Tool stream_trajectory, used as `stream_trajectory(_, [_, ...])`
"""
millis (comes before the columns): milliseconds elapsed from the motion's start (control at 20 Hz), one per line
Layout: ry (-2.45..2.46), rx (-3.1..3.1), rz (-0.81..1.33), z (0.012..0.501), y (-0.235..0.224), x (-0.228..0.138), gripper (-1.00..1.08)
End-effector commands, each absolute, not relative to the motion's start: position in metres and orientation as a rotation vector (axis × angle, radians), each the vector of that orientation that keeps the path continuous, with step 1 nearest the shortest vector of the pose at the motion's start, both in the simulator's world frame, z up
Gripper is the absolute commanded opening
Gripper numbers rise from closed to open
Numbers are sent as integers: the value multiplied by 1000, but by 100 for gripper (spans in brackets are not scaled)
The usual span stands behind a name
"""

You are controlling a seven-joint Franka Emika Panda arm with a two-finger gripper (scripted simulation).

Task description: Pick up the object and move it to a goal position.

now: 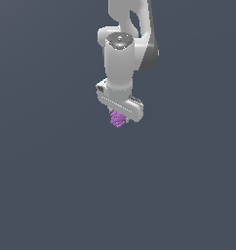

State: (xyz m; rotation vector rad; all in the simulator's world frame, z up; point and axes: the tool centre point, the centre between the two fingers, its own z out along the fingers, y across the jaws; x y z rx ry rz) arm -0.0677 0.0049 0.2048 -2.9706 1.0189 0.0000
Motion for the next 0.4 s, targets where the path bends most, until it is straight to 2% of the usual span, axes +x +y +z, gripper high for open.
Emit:
stream_trajectory(0, [1019,-2971,1,212,5,-74,-100])
stream_trajectory(350, [1019,-2971,0,220,4,-81,-100])
